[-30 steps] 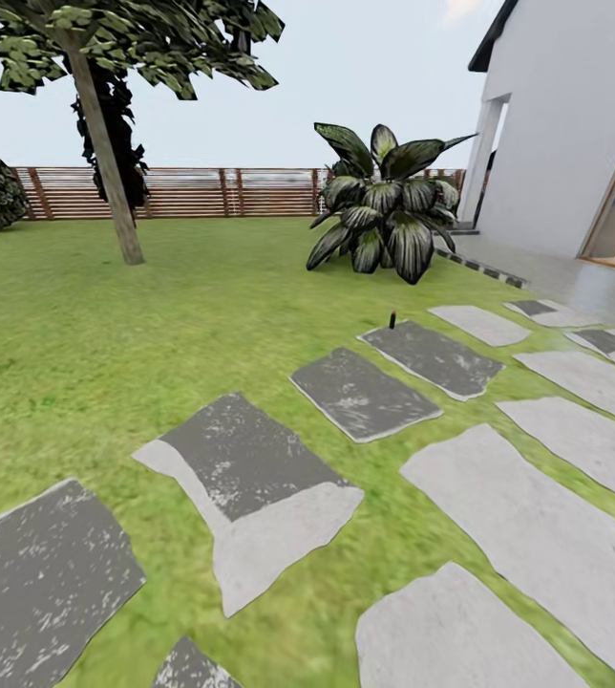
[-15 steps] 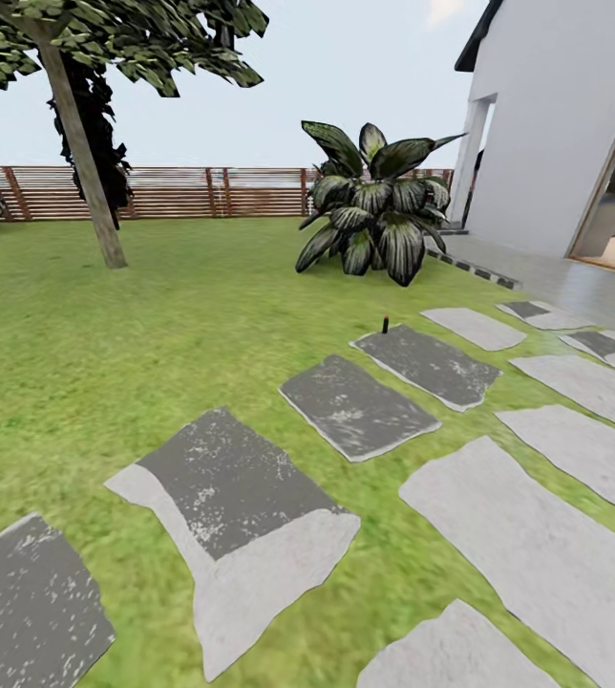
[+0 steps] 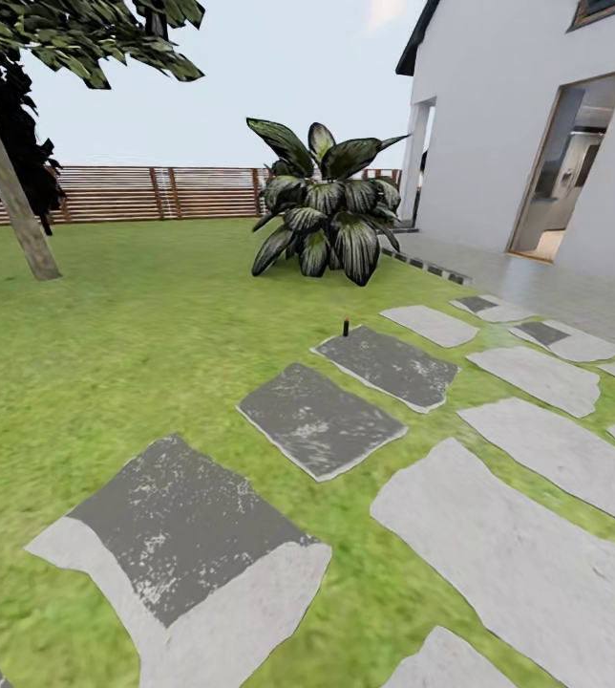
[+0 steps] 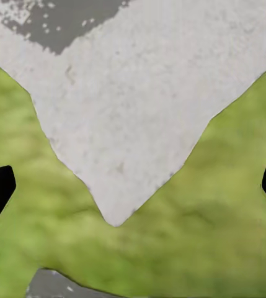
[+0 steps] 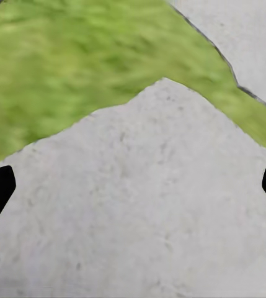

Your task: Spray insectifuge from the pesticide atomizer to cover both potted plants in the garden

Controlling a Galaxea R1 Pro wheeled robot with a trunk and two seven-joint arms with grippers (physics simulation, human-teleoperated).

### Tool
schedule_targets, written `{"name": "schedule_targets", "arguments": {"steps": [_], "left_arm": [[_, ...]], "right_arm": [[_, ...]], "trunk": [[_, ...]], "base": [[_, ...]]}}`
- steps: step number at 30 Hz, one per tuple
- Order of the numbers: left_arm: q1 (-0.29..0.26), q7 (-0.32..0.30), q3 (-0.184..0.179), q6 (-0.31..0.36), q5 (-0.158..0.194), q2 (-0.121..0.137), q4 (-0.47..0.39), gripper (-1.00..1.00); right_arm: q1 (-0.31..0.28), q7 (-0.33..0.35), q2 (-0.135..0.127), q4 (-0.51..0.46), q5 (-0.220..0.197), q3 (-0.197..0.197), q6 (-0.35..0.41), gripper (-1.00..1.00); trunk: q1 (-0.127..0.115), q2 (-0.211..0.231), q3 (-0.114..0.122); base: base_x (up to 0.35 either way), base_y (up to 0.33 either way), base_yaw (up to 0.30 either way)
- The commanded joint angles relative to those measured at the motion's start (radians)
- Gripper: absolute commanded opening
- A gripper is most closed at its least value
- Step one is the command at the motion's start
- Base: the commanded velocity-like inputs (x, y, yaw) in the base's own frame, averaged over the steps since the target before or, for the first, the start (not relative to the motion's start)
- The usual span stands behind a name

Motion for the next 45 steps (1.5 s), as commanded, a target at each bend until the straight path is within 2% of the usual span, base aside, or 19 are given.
{"name": "schedule_targets", "arguments": {"steps": [1,9,45], "left_arm": [[0.000,0.000,0.000,-0.003,0.000,0.000,0.000,1.00],[0.000,0.001,0.000,-0.003,0.000,0.000,0.000,1.00],[0.000,0.001,0.000,-0.003,0.000,0.000,0.000,1.00]], "right_arm": [[-0.001,0.000,0.000,0.001,0.001,0.000,-0.003,1.00],[-0.001,-0.001,0.000,0.001,0.001,0.001,-0.003,1.00],[-0.001,0.001,0.000,0.001,-0.001,0.001,-0.003,1.00]], "trunk": [[0.000,0.000,-0.001],[0.000,0.000,-0.001],[0.000,0.000,-0.001]], "base": [[0.340,0.000,-0.287],[0.340,0.000,-0.181],[0.339,0.000,-0.002]]}}
